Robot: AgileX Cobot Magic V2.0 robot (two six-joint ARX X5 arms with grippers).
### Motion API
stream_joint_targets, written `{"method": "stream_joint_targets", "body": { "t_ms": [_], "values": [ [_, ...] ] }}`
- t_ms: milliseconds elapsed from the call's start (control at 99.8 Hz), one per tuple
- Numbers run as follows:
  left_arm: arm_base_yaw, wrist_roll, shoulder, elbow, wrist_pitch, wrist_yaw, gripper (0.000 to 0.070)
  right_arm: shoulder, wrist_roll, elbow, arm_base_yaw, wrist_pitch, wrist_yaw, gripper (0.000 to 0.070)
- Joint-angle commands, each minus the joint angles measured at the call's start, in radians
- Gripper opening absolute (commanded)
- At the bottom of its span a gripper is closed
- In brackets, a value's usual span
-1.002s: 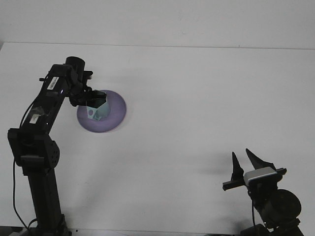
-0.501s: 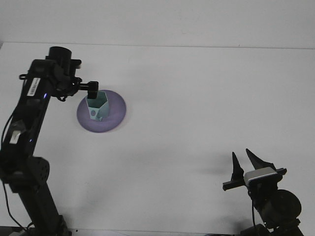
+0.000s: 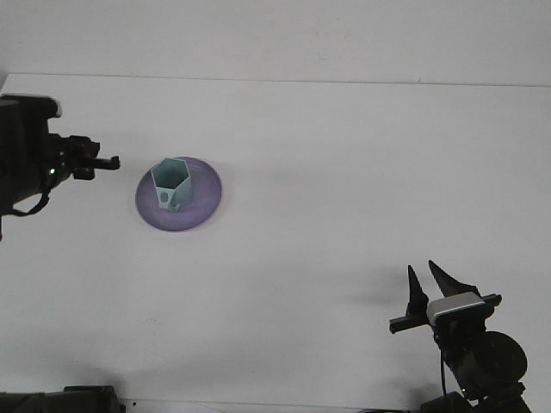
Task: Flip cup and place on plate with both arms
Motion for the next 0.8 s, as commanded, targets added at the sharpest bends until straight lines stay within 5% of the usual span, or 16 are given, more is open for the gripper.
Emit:
{"method": "stream_joint_targets", "body": {
  "t_ms": [0, 70, 210, 471, 621, 791],
  "values": [
    [0.002, 0.031, -0.077, -0.12, 0.086, -0.003, 0.0013, 0.003, 0.041, 0.008, 0.003, 0.017, 0.004, 0.0115],
    [0.002, 0.031, -0.204, -0.312, 0.23, -0.006, 0.0013, 0.003, 0.041, 0.008, 0.003, 0.027, 0.016, 0.0],
    [0.002, 0.027, -0.475, -0.722, 0.539, -0.01, 0.0013, 0.003, 0.035, 0.008, 0.003, 0.074, 0.084, 0.0],
    [0.001, -0.002, -0.922, -1.374, 0.918, -0.006, 0.0013, 0.003, -0.024, 0.008, 0.002, 0.105, 0.09, 0.0],
    [0.001, -0.093, -1.09, -1.541, 1.0, -0.006, 0.0012, 0.003, -0.068, 0.008, 0.002, 0.11, 0.09, 0.0],
    [0.001, -0.103, -1.117, -1.55, 1.027, -0.029, 0.0012, 0.003, -0.066, 0.008, 0.002, 0.111, 0.09, 0.0]
  ]
}}
